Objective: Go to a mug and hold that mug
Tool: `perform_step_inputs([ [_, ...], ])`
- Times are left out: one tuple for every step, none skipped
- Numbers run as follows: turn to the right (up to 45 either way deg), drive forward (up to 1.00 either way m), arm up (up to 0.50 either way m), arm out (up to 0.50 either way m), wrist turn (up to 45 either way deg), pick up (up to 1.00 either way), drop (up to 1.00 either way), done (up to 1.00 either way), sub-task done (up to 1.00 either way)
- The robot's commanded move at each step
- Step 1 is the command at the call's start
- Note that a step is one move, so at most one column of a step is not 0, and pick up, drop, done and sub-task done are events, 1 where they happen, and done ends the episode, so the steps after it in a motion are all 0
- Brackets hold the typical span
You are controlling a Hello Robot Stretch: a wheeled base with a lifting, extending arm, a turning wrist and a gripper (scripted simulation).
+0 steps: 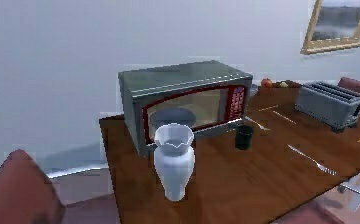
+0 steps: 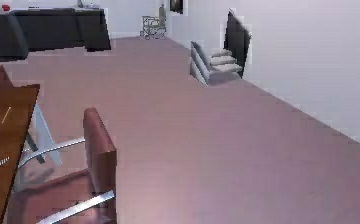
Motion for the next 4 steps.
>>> perform_step_inputs([
  [-45.0,0.0,0.0,0.0,0.0,0.0,0.0,0.0,0.0],
  [-24.0,0.0,0.0,0.0,0.0,0.0,0.0,0.0,0.0],
  [45.0,0.0,0.0,0.0,0.0,0.0,0.0,0.0,0.0],
  [45.0,0.0,0.0,0.0,0.0,0.0,0.0,0.0,0.0],
])
